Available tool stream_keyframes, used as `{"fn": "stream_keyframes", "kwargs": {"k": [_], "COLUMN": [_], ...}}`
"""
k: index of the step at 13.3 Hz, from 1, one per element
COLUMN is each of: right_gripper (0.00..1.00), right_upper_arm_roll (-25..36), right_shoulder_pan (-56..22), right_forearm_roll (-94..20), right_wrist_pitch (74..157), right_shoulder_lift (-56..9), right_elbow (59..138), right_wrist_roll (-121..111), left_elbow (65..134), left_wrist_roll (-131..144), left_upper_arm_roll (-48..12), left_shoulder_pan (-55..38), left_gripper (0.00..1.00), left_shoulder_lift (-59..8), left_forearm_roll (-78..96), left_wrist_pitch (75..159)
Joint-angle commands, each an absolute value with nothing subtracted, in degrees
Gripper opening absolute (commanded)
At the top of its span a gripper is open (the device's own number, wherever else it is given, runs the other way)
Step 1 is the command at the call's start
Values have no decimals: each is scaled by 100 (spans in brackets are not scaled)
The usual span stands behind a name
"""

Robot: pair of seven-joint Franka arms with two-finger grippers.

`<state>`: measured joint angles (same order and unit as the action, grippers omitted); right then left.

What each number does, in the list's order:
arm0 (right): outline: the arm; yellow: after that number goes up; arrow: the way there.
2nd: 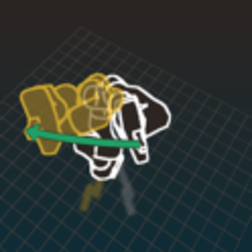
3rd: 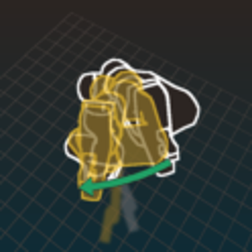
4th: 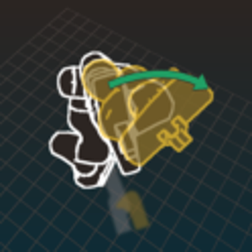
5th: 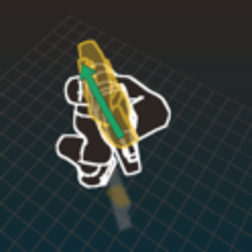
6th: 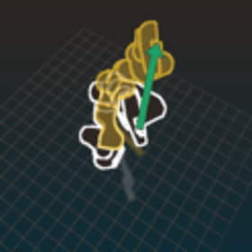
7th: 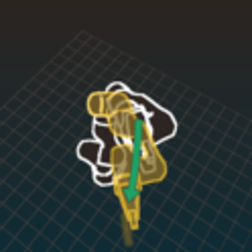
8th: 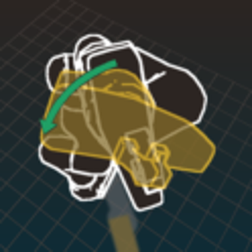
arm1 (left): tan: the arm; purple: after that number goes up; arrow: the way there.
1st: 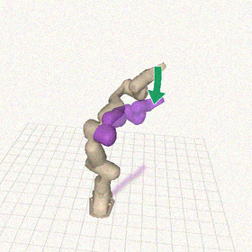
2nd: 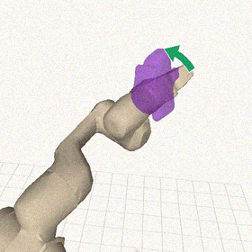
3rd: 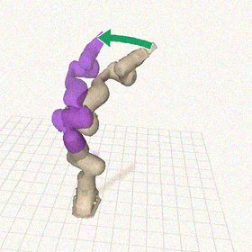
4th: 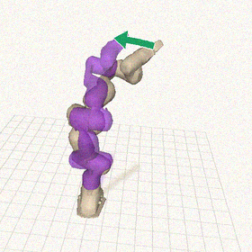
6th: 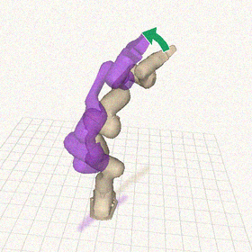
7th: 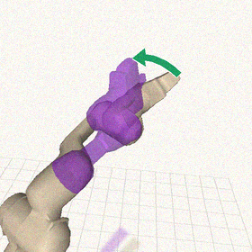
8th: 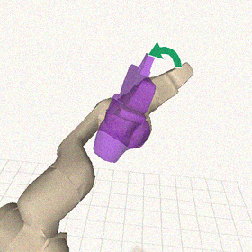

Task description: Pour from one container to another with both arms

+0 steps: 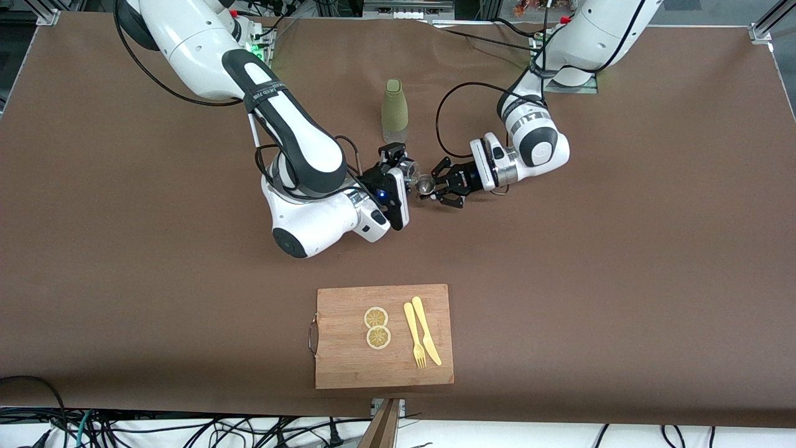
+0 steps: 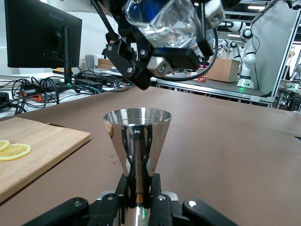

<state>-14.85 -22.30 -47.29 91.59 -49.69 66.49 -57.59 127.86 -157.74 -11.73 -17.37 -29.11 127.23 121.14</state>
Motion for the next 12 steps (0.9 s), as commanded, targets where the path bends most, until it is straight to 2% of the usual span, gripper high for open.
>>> {"fn": "stream_keyframes", "kwargs": {"k": [1,12], "right_gripper": [0,0], "right_upper_arm_roll": [-1503,-1512], "right_shoulder_pan": [-2285,-2478], "right_forearm_roll": [-4483,-4474], "right_wrist_pitch": [8835,9000], "right_shoulder_lift": [-4948,-5001], "right_elbow": [6583,6566], "right_wrist_roll": [-5511,-5152], "left_elbow": [13017,13359], "left_wrist_roll": [-16541,-16716], "left_upper_arm_roll": [-1160,-1274], "left_shoulder_pan": [-1758,-1837], "left_gripper": [0,0], "left_shoulder_lift": [-2698,-2619], "left_forearm_roll": [13025,13482], "left_wrist_pitch": [12006,12023]}}
